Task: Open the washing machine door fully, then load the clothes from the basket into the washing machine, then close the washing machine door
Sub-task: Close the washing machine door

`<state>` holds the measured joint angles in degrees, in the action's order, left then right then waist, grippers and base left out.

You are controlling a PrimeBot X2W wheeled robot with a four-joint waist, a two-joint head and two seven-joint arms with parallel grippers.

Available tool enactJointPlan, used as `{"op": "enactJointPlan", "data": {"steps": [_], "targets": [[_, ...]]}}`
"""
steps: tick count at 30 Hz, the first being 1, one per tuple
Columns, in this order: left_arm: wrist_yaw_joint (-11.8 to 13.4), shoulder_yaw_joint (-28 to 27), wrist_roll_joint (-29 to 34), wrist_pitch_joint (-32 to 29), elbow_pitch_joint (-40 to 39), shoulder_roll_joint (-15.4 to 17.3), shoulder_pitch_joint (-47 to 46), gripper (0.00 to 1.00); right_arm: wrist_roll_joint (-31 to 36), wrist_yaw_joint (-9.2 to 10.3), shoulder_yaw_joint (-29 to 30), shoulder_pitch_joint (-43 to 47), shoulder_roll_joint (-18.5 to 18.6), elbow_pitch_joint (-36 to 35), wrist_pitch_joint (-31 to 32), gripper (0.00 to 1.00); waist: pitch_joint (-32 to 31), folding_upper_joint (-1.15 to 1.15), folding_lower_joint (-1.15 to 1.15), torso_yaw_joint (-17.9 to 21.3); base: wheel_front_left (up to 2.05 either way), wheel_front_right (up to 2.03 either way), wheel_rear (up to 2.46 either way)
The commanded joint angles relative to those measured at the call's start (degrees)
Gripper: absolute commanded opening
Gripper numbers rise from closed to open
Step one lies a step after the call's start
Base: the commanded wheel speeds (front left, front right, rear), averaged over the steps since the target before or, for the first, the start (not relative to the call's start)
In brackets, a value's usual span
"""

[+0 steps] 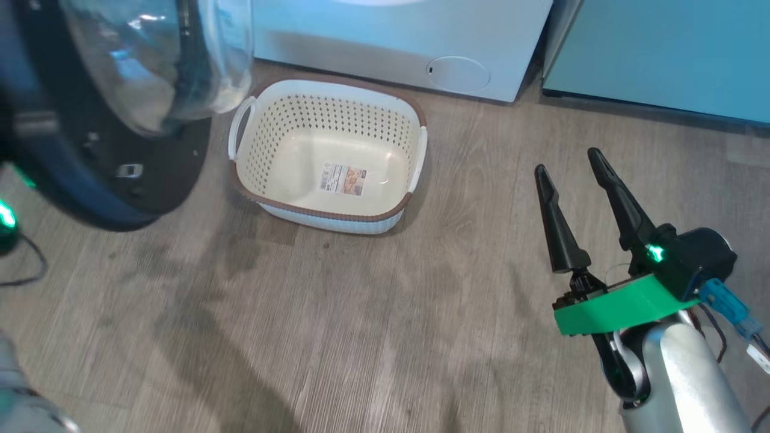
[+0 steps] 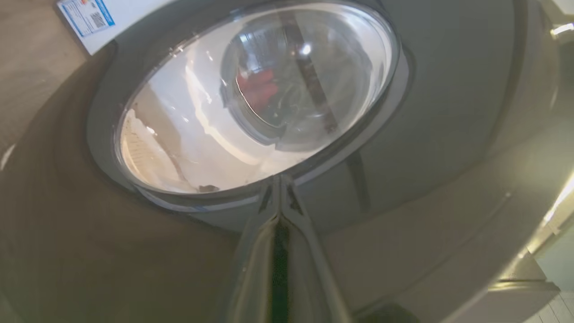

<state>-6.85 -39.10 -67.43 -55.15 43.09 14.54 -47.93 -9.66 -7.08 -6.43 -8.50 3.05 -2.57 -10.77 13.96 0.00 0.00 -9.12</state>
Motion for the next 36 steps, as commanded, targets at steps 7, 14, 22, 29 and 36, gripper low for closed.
{"op": "enactJointPlan", "data": {"steps": [7,14,22,29,36], "targets": [[3.3,0.0,-3.0,-4.5,-14.4,-7.4,7.0,0.00,-0.6,-0.41,-1.4,1.1,-0.2,-1.8,-0.6,1.00,-0.5,0.00,0.00,1.2,0.00,0.00,0.00],[6.4,3.6,-5.5,-5.2,-22.3,-11.4,11.4,0.00,-0.1,-0.41,-1.3,1.1,-0.2,-2.4,-0.2,1.00,0.2,0.00,0.00,2.4,0.00,0.00,0.00],[8.0,14.8,-17.0,4.5,-24.0,-11.6,14.8,0.00,0.0,-0.41,-0.8,0.7,-0.2,-3.4,0.1,1.00,1.7,0.00,0.00,6.2,0.00,0.00,0.00],[8.0,23.5,-23.5,15.7,-25.3,-11.7,14.3,0.00,-0.5,-0.41,-1.0,0.4,-0.2,-3.9,-0.4,1.00,3.8,0.00,0.00,10.3,0.00,0.00,0.00],[8.9,26.2,-24.2,24.8,-24.3,-11.7,10.3,0.00,-1.9,-0.41,-1.1,-0.1,-0.2,-3.5,-1.8,1.00,6.3,0.00,0.00,15.6,0.00,0.00,0.00]]}}
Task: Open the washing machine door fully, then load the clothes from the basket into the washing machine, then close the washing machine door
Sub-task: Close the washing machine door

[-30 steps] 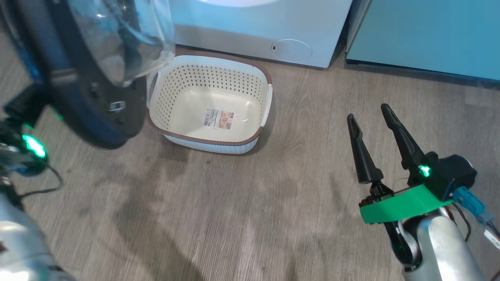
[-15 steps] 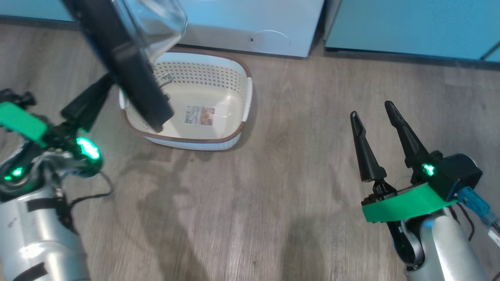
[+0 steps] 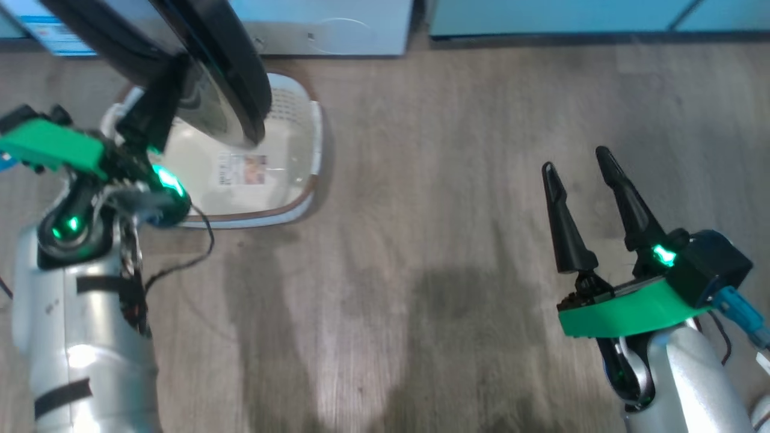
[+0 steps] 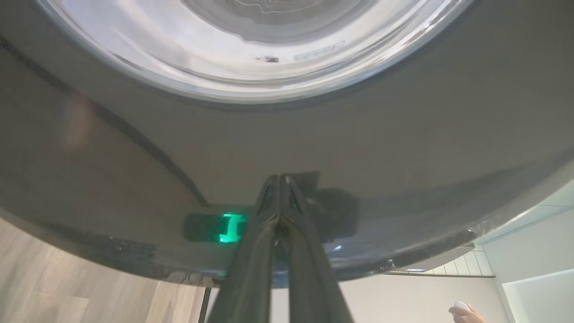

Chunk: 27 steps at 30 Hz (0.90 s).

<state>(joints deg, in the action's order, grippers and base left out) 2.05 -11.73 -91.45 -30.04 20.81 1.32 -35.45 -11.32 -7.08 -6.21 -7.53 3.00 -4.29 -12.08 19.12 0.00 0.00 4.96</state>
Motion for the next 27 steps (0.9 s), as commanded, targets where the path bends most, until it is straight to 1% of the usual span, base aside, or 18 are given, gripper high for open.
{"op": "enactJointPlan", "data": {"steps": [1,11,20,24,27], "targets": [[0.0,-1.1,-0.1,0.9,-1.7,1.6,-2.9,0.00,-0.5,-0.41,-1.2,-1.1,-0.1,-1.6,-0.7,1.00,1.5,0.00,0.00,2.3,0.00,0.00,0.00],[-0.7,-3.0,2.1,13.7,4.0,1.6,-11.1,0.00,-2.9,-0.41,-1.2,-1.2,-0.1,0.1,-2.5,1.00,4.4,0.00,0.00,10.1,0.00,0.00,0.00],[-2.0,-4.2,5.0,22.5,10.8,2.2,-20.2,0.00,-4.9,-0.41,-1.2,-1.1,-0.1,0.7,-2.9,1.00,6.3,0.00,0.00,14.7,0.00,0.00,0.00],[-2.4,-4.9,6.4,26.4,14.1,3.2,-23.6,0.00,-5.8,-0.41,-1.5,-1.2,-0.1,0.3,-2.9,1.00,6.7,0.00,0.00,16.7,0.00,0.00,0.00],[-2.8,-4.8,7.2,27.7,16.4,3.6,-25.8,0.00,-6.4,-0.41,-1.5,-1.1,-0.1,0.1,-2.9,1.00,6.7,0.00,0.00,17.7,0.00,0.00,0.00]]}}
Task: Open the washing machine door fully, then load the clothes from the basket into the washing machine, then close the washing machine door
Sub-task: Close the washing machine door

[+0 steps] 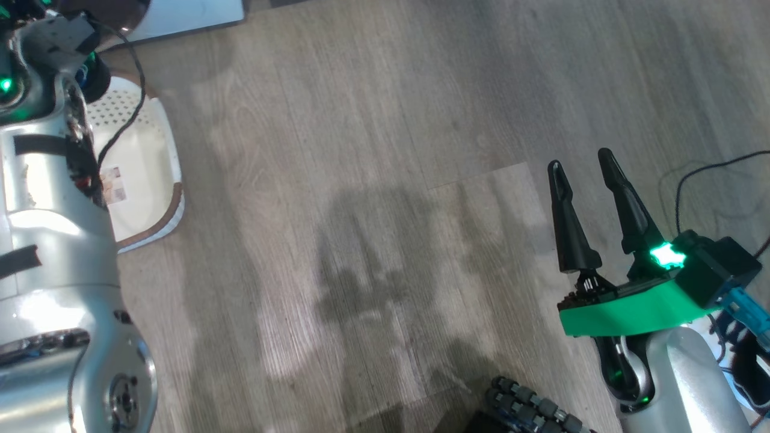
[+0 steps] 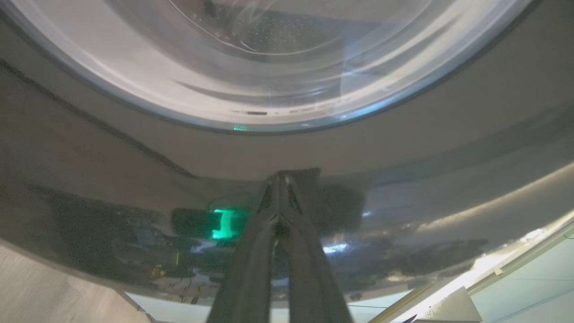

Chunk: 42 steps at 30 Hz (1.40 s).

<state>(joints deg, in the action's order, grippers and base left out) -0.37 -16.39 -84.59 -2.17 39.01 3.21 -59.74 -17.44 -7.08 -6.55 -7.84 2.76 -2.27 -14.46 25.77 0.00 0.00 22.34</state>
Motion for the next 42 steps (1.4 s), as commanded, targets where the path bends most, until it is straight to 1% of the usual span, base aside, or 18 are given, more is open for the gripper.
{"op": "enactJointPlan", "data": {"steps": [1,5,8,12,16,22,26,29,32,36,39,41,42], "targets": [[-0.7,0.2,0.6,-0.1,-1.1,1.8,-2.0,0.00,-0.4,-0.41,-1.0,-0.7,0.1,-1.9,-0.5,1.00,0.0,0.00,0.00,0.5,0.00,0.00,0.00],[-2.1,0.8,1.1,-0.4,1.3,1.9,-2.9,0.00,-0.6,-0.41,-1.0,-0.5,0.1,-1.9,-0.5,1.00,-0.2,0.00,0.00,0.8,0.00,0.00,0.00],[-3.2,1.1,0.9,-1.1,2.7,1.7,-2.4,0.00,-0.5,-0.41,-0.6,-0.4,0.1,-1.9,-0.5,1.00,-0.9,0.00,0.00,0.3,0.00,0.00,0.00],[-4.7,2.1,0.6,-2.7,3.8,1.2,-0.4,0.00,0.1,-0.41,-0.2,-0.2,0.1,-1.8,-0.5,1.00,-2.3,0.00,0.00,-1.4,0.00,0.00,0.00],[-6.0,4.4,0.7,-5.3,3.6,0.6,3.4,0.00,1.0,-0.41,0.4,0.1,0.1,-1.5,-0.5,1.00,-4.4,0.00,0.00,-3.9,0.00,0.00,0.00],[-6.9,10.4,2.7,-9.0,-0.5,0.0,11.8,0.00,2.5,-0.41,1.2,0.8,0.1,-0.8,-0.5,1.00,-8.2,0.00,0.00,-8.6,0.00,0.00,0.00],[-7.1,16.1,7.0,-10.2,-6.5,0.3,18.6,0.00,3.3,-0.41,1.8,1.1,0.1,-0.3,-0.5,1.00,-10.4,0.00,0.00,-11.6,0.00,0.00,0.00],[-7.1,21.0,10.8,-11.3,-12.7,1.7,24.0,0.00,3.6,-0.41,2.6,1.2,0.1,-0.2,-0.5,1.00,-11.8,0.00,0.00,-14.0,0.00,0.00,0.00],[-7.1,26.3,16.4,-10.8,-18.8,5.2,29.4,0.00,4.0,-0.41,3.2,1.3,0.1,0.0,-0.5,1.00,-13.0,0.00,0.00,-16.0,0.00,0.00,0.00],[-7.1,30.3,23.1,-6.5,-24.5,9.3,35.4,0.00,4.2,-0.41,4.2,1.4,0.1,0.2,-0.5,1.00,-14.6,0.00,0.00,-18.3,0.00,0.00,0.00],[-7.1,32.0,30.3,-1.1,-27.7,12.6,38.7,0.00,4.3,-0.41,5.0,1.6,0.1,0.0,-0.5,1.00,-15.5,0.00,0.00,-19.9,0.00,0.00,0.00],[-6.7,32.4,34.0,2.6,-29.6,13.5,40.7,0.00,4.4,-0.41,5.5,1.9,0.1,-0.2,-0.5,1.00,-16.1,0.00,0.00,-20.9,0.00,0.00,0.00],[-6.7,32.4,34.0,2.6,-29.6,13.5,40.7,0.00,4.4,-0.41,5.5,1.9,0.1,-0.2,-0.5,1.00,-16.1,0.00,0.00,-20.9,0.00,0.00,0.00]]}}
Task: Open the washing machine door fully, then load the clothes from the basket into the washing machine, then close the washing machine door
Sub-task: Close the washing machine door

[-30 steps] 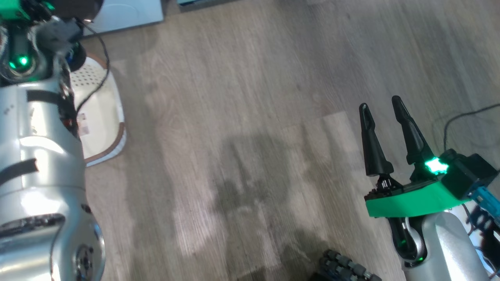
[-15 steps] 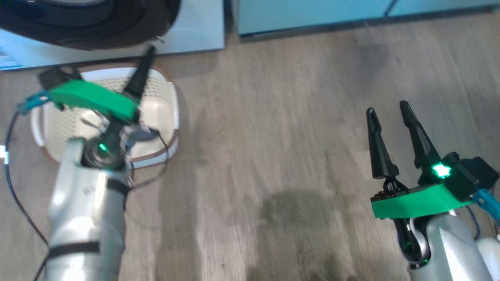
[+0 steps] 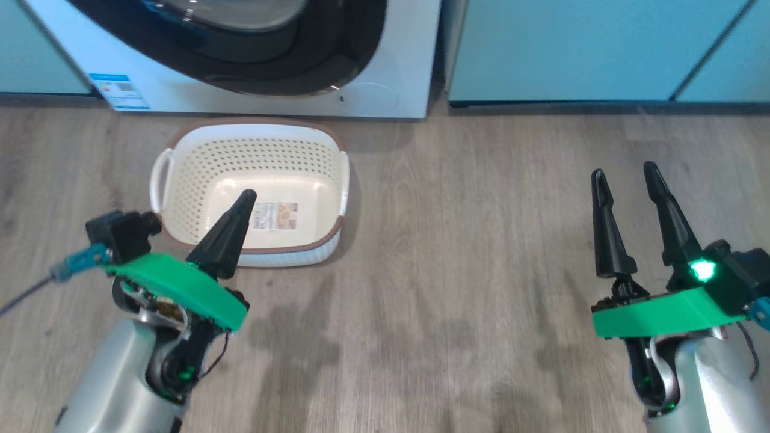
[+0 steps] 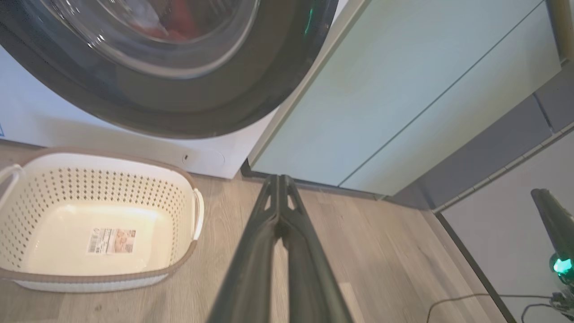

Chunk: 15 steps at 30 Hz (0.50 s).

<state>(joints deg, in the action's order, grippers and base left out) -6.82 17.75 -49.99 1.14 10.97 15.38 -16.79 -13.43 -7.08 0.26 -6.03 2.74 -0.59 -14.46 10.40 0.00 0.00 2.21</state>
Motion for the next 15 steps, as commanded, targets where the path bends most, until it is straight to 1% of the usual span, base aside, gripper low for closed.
{"op": "enactJointPlan", "data": {"steps": [1,3,5,7,11,13,15], "targets": [[0.2,-1.9,0.3,1.1,-2.4,1.1,-1.2,0.00,0.5,-0.41,-1.0,0.3,0.1,-2.0,-0.5,1.00,-1.0,0.00,0.00,-1.2,0.00,0.00,0.00],[1.5,-1.9,3.4,4.8,-4.2,1.2,0.4,0.00,0.7,-0.41,-0.8,0.6,0.1,-2.2,-0.5,1.00,-1.4,0.00,0.00,-2.1,0.00,0.00,0.00],[3.4,-2.2,6.8,8.9,-5.7,1.0,1.9,0.00,1.1,-0.41,-0.9,0.8,0.1,-2.2,-0.5,1.00,-1.8,0.00,0.00,-2.8,0.00,0.00,0.00],[5.5,-2.6,10.4,11.8,-7.2,0.6,3.1,0.00,1.4,-0.41,-1.1,0.9,0.1,-2.4,-0.3,1.00,-2.2,0.00,0.00,-3.3,0.00,0.00,0.00],[8.9,-3.8,17.7,13.7,-9.9,-1.1,5.5,0.00,1.6,-0.41,-1.1,1.4,0.1,-2.9,0.1,1.00,-3.0,0.00,0.00,-4.3,0.00,0.00,0.00],[10.1,-5.5,21.2,13.8,-11.9,-2.7,6.6,0.00,1.6,-0.41,-1.2,1.6,0.1,-3.1,0.3,1.00,-3.2,0.00,0.00,-4.5,0.00,0.00,0.00],[10.5,-7.1,25.0,13.8,-13.8,-4.5,7.9,0.00,1.6,-0.41,-1.3,1.6,0.1,-3.4,0.4,1.00,-3.3,0.00,0.00,-4.7,0.00,0.00,0.00]]}}
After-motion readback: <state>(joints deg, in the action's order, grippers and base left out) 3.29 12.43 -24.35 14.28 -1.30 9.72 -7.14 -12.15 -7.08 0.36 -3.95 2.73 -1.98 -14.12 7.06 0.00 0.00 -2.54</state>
